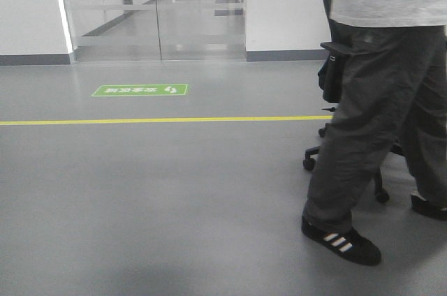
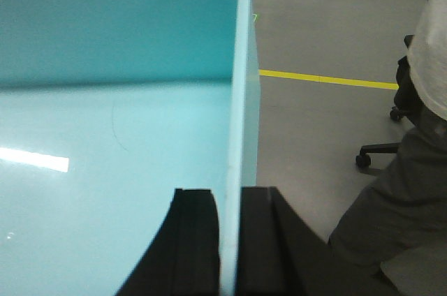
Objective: Fetch blue bin and place on conveyor start
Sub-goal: 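Carry the bin with both grippers past the person toward the conveyor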
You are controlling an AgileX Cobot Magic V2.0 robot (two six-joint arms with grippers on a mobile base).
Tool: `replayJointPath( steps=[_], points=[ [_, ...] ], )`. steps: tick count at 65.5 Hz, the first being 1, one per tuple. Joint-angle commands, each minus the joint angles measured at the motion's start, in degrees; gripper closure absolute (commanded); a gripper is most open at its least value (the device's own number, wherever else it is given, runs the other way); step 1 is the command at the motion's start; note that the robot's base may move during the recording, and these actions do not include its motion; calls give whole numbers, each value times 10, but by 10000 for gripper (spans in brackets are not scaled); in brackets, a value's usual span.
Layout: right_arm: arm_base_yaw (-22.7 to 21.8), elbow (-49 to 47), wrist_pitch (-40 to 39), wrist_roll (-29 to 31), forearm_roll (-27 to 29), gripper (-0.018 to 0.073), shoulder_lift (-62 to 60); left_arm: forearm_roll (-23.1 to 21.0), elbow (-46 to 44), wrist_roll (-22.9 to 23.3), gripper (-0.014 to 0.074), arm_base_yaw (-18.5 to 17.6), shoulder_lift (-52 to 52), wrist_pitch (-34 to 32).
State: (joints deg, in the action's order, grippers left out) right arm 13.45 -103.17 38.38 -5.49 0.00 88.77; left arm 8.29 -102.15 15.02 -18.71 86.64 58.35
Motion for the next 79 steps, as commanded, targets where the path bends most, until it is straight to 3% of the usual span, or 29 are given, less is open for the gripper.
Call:
replayJointPath(
  steps=[1, 57, 79],
  points=[
    [-3, -5, -38, 4, 3, 712, -8, 11, -3, -13, 708, 1, -5, -14],
    [-3, -5, -42, 4, 3, 712, -8, 15, -3, -13, 708, 1, -5, -17],
    [-3, -5, -42, 4, 3, 712, -8, 15, -3, -13, 708, 1, -5, -53]
  ],
)
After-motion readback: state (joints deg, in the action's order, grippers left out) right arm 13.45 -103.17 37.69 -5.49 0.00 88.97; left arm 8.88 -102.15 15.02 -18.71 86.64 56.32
